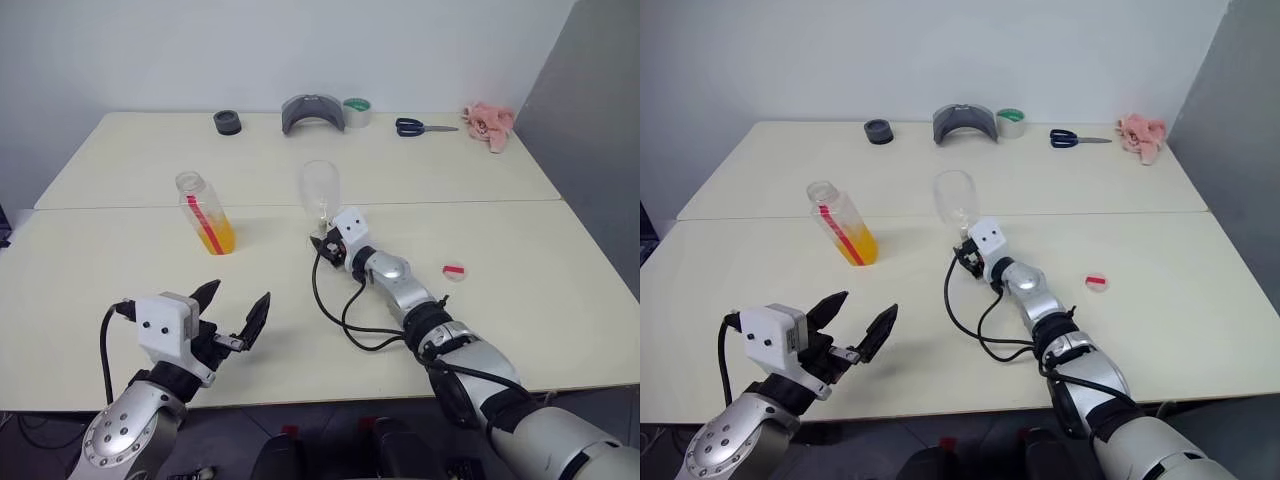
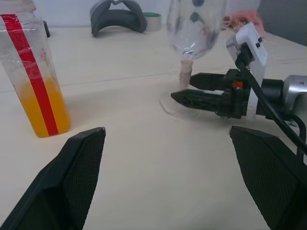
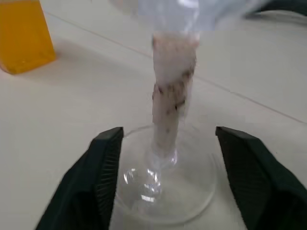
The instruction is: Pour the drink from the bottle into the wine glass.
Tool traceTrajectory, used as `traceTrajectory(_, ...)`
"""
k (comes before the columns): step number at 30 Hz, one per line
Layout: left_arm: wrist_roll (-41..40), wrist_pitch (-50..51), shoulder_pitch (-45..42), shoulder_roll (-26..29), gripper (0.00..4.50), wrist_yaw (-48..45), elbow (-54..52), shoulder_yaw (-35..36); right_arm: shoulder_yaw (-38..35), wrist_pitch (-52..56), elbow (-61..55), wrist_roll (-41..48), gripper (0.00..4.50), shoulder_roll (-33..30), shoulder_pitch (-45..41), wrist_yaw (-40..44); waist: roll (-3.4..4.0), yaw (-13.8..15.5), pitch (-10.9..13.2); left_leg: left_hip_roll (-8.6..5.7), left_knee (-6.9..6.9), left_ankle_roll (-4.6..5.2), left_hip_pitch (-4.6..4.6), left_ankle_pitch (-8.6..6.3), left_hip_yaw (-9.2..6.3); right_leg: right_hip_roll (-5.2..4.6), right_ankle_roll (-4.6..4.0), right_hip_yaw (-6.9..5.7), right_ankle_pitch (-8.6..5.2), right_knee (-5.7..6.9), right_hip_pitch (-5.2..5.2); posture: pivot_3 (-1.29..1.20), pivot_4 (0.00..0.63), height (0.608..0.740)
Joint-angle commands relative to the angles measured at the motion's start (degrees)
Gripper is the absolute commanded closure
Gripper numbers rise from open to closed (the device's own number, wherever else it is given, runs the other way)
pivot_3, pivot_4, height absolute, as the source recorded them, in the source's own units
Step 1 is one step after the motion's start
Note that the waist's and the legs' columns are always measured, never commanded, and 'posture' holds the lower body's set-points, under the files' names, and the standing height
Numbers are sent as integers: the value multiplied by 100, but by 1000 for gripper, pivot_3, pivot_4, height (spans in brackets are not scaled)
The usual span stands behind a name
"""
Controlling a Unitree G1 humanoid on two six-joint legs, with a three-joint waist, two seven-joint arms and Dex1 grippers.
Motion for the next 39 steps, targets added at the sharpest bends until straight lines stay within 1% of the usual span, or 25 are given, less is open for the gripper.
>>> traceTrajectory(1,96,-207,-51,-5,0,-25,-52,-79,-30,-88,-606,83,48,-176,263,276,0,3,0,0,0,0,-1,0,-1,0,0,0,0,-1,0,0,150,740)
traceTrajectory(3,148,-255,-67,-36,0,-17,-2,-123,6,7,-982,85,48,-298,491,409,0,4,1,-1,-1,0,-2,0,-1,-1,0,1,0,-1,0,0,150,740)
traceTrajectory(6,247,-315,-74,-122,0,79,13,-173,50,512,-2396,217,48,-707,1120,881,3,22,2,0,-2,-1,-3,0,-3,-1,0,3,-1,-2,0,0,150,740)
traceTrajectory(11,363,-384,117,-284,0,227,-25,-198,22,1841,-4836,689,48,-1526,1956,1710,5,35,9,-1,-1,-1,-9,-1,-6,-2,6,4,-4,-3,-1,0,150,740)
traceTrajectory(14,483,-441,178,-406,0,375,-10,-238,-43,2735,-5998,1074,48,-2081,2301,2091,2,33,12,1,-2,0,-9,-1,-8,-2,9,4,-6,-3,-2,0,150,740)
traceTrajectory(17,724,-602,212,-572,0,535,179,-278,-173,3412,-6864,1455,48,-2648,2618,2404,-3,35,15,0,-2,0,-9,-1,-11,0,12,5,-11,-3,-1,0,150,740)
traceTrajectory(22,1152,-986,200,-718,0,637,582,-333,-464,4196,-7575,2085,48,-3311,3062,2725,-19,41,27,-4,-1,1,-10,-1,-10,0,14,5,-15,-5,0,0,150,740)
traceTrajectory(27,1430,-1384,-163,-721,0,695,1274,-163,-708,4306,-8201,2725,48,-3756,3404,3192,-29,58,38,-6,-1,1,-10,-1,-10,0,15,1,-18,-6,0,0,150,740)
traceTrajectory(34,1517,-1562,-723,-676,0,836,1903,157,-931,4543,-8863,3584,48,-3747,3321,3115,-49,64,54,-3,-1,1,-11,-1,-11,4,16,-3,-19,-6,0,0,150,740)
traceTrajectory(39,1551,-1623,-950,-596,0,774,2216,234,-965,4867,-9267,3969,48,-3809,3394,2868,-66,92,64,-3,-1,1,-14,-2,-12,1,16,-4,-19,-6,0,0,150,740)
